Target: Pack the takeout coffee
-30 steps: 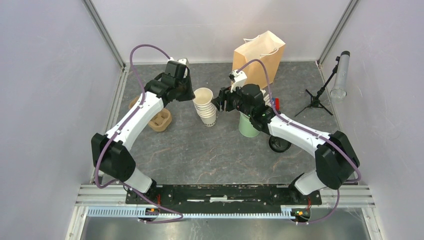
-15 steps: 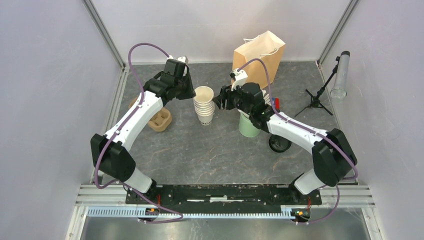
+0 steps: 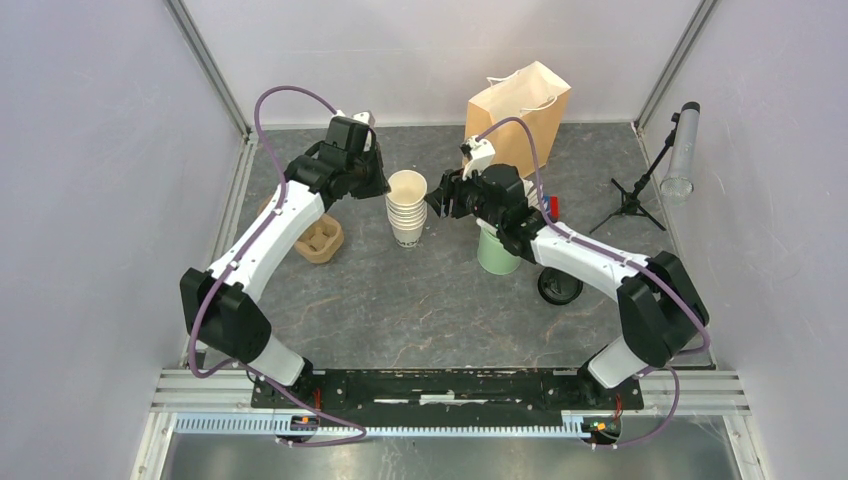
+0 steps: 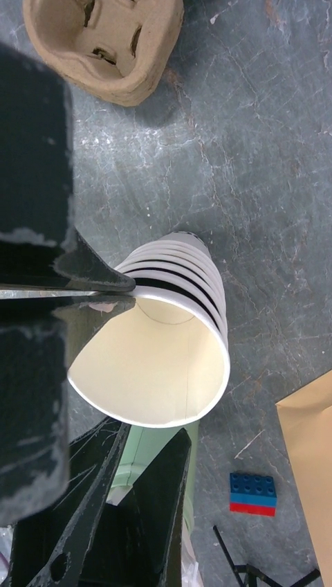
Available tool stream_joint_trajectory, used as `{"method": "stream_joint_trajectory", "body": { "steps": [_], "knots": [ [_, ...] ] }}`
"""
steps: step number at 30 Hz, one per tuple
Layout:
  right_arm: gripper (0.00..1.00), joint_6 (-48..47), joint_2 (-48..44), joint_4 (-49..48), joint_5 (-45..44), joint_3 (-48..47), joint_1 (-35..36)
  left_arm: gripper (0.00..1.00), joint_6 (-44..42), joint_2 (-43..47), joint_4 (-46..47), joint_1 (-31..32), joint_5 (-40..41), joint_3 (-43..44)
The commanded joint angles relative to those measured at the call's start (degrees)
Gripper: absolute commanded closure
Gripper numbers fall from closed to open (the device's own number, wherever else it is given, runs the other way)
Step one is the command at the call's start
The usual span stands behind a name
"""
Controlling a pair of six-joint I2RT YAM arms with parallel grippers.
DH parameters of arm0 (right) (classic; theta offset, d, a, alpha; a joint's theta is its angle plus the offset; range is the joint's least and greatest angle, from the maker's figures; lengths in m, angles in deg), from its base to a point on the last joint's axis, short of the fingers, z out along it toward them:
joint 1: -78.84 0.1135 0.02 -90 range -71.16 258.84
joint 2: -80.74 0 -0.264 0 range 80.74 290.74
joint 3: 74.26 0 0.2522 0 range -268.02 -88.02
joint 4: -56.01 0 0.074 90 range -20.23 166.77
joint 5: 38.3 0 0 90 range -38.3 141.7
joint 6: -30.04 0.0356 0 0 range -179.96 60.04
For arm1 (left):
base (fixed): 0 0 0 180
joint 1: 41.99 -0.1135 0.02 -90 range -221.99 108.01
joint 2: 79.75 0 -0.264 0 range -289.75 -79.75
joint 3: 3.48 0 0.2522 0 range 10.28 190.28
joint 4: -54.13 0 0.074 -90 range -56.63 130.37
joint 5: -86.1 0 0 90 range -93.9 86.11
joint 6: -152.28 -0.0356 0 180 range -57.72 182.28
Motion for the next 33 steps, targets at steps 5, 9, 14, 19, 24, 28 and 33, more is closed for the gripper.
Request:
{"method": "stream_joint_trajectory", "body": {
  "steps": [5, 9, 14, 19, 24, 28, 33],
  "knots": [
    [0.41, 1.3, 2.2, -2.2, 0.2, -0.5, 0.0, 0.98, 6.1, 1.9, 2.8, 0.3, -5.5, 2.8],
    [0.41, 1.4, 2.5, -2.4, 0.6, -0.3, 0.0, 0.98, 7.7, 1.2, 3.3, 0.0, -7.4, 3.3],
    [0.41, 0.9, 2.4, -1.8, 0.8, -0.3, 0.0, 0.98, 10.1, 1.7, 4.7, -1.1, -9.5, 2.8],
    [0.41, -0.4, 2.4, -0.7, 0.6, -0.8, 0.0, 0.98, 12.8, 3.5, 7.6, -2.8, -11.8, 1.1],
    [0.41, -0.9, 2.5, -0.1, 0.5, -1.0, 0.0, 0.98, 13.3, 3.4, 7.8, -3.1, -12.6, 1.1],
    [0.41, -1.2, 2.2, 0.3, 0.5, -1.6, 0.0, 0.98, 12.3, 3.8, 7.1, -3.4, -11.8, 1.6],
    [0.41, -1.6, 1.8, 1.0, 0.3, -2.9, 0.0, 0.98, 9.7, 4.9, 5.5, -3.5, -9.2, 4.9]
  ]
}}
